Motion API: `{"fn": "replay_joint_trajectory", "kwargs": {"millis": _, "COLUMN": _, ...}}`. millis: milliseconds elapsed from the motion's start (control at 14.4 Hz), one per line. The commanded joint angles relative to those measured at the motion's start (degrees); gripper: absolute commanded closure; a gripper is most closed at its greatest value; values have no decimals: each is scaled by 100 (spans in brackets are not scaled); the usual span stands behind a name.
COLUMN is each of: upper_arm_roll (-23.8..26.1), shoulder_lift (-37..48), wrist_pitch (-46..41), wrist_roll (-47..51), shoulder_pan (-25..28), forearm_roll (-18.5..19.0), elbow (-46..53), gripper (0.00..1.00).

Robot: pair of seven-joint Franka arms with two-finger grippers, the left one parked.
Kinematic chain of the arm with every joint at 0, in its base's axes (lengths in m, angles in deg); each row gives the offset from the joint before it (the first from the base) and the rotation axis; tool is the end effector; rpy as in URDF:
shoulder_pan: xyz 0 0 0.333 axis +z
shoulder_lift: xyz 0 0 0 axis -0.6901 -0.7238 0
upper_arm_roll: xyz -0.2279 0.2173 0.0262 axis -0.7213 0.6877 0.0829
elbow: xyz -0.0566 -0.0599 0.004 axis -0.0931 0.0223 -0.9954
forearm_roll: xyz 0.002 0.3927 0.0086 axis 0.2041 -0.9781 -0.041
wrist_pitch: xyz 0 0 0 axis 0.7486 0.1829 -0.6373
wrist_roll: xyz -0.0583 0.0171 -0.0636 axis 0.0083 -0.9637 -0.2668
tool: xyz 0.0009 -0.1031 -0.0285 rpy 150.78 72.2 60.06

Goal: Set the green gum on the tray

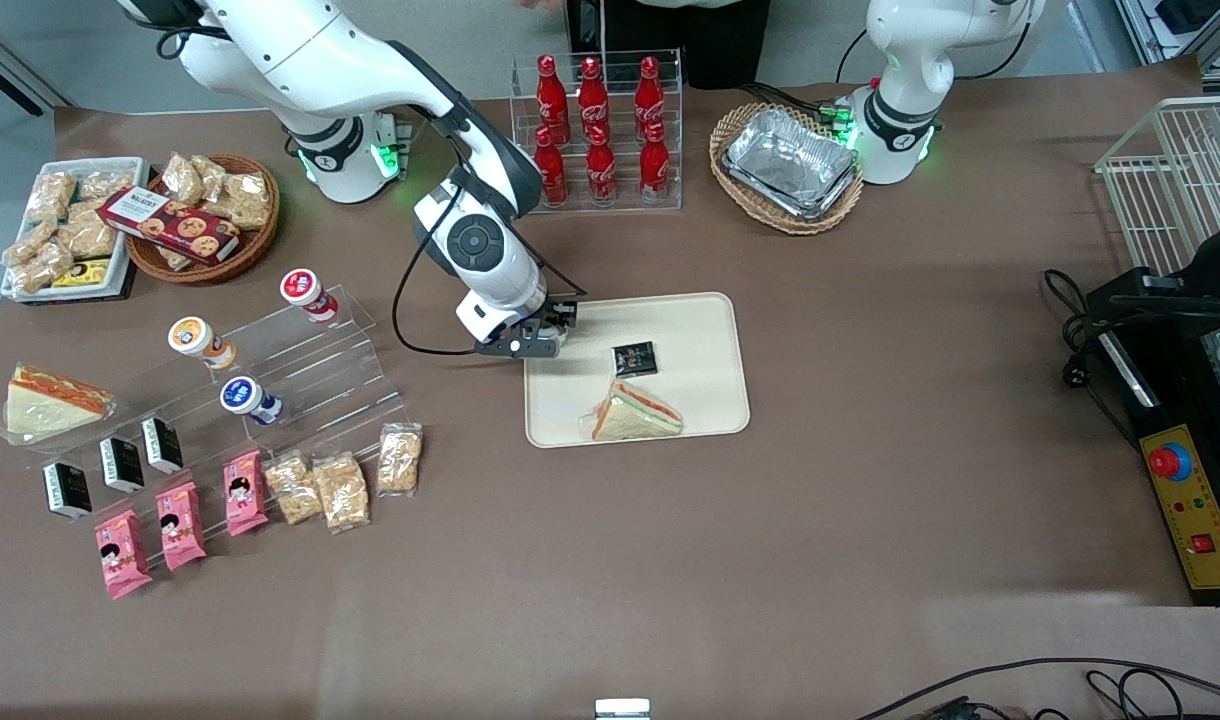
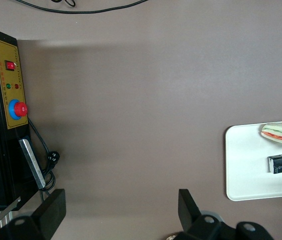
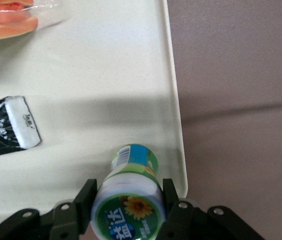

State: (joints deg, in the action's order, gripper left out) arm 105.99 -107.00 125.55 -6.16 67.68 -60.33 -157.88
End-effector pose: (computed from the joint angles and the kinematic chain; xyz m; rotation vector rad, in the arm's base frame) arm 0.4164 0.3850 0.2291 -3.0216 0.1728 0.2053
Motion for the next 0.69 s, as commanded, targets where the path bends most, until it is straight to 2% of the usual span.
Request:
{"fn": "replay_joint_trajectory", "kwargs": {"millis": 0, "upper_arm_roll": -20, "shoulder_lift": -162, "wrist_pitch": 357, "wrist_roll": 94, "shoulder_pan": 83, "forearm_roll": -10, "elbow": -29, "gripper": 100}}
{"fn": "replay_joint_trajectory", "kwargs": {"millis": 347, "upper_arm_roll": -29, "shoulder_lift": -242, "wrist_pitch": 481, "wrist_roll": 138, "shoulder_pan": 74, "forearm_roll": -10, "elbow": -20, "gripper": 100}}
{"fn": "replay_joint_trajectory", "kwargs": {"millis": 416, "upper_arm_roll": -29, "shoulder_lift": -251, "wrist_pitch": 481, "wrist_roll": 138, "shoulder_pan": 74, "forearm_roll": -10, "elbow": -20, "gripper": 71}}
{"fn": "replay_joint_trajectory", "kwargs": {"millis": 555, "upper_arm_roll": -38, "shoulder_lift": -242, "wrist_pitch": 446, "wrist_roll": 138, "shoulder_pan": 65, "forearm_roll": -10, "elbow": -20, "gripper": 0}}
{"fn": "replay_joint_trajectory", "kwargs": {"millis": 624, "upper_arm_roll": -38, "shoulder_lift": -224, "wrist_pitch": 429, "wrist_roll": 138, "shoulder_pan": 65, "forearm_roll": -10, "elbow": -20, "gripper": 0}}
